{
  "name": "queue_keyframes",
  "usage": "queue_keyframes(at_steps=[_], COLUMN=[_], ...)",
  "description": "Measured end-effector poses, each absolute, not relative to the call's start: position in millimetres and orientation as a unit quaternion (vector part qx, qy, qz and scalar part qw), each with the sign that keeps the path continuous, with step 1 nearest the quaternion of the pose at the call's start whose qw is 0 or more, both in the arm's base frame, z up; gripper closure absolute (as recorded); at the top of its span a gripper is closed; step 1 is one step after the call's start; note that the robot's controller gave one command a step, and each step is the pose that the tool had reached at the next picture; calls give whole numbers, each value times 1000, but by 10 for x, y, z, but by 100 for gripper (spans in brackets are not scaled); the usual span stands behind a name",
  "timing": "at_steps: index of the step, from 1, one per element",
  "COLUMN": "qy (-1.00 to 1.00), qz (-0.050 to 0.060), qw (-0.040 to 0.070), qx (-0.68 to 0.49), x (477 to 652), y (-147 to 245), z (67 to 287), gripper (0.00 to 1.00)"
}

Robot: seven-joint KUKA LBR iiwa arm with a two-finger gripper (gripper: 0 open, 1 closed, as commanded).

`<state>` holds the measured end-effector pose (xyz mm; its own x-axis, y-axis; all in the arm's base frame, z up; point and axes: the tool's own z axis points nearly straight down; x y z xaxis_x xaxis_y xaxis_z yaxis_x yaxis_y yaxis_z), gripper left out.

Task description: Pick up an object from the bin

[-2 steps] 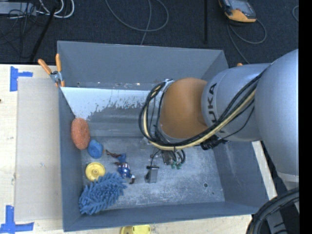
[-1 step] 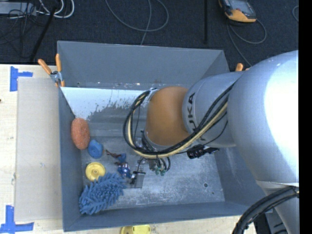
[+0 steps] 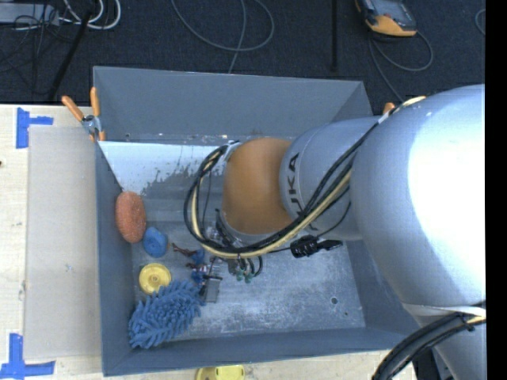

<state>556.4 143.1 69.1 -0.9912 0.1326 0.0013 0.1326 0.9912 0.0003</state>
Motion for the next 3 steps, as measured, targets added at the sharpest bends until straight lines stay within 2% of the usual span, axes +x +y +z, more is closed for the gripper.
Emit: queue_keyframes(at_steps=[1, 2, 3], qy=[-998, -998, -998], qz=[-1, -1, 1], qw=[-1, -1, 3], qx=[61, 60, 66], x=[5490, 5490, 5366], y=[1466, 1465, 1406], z=[707, 707, 1078], gripper=[100, 100, 100])
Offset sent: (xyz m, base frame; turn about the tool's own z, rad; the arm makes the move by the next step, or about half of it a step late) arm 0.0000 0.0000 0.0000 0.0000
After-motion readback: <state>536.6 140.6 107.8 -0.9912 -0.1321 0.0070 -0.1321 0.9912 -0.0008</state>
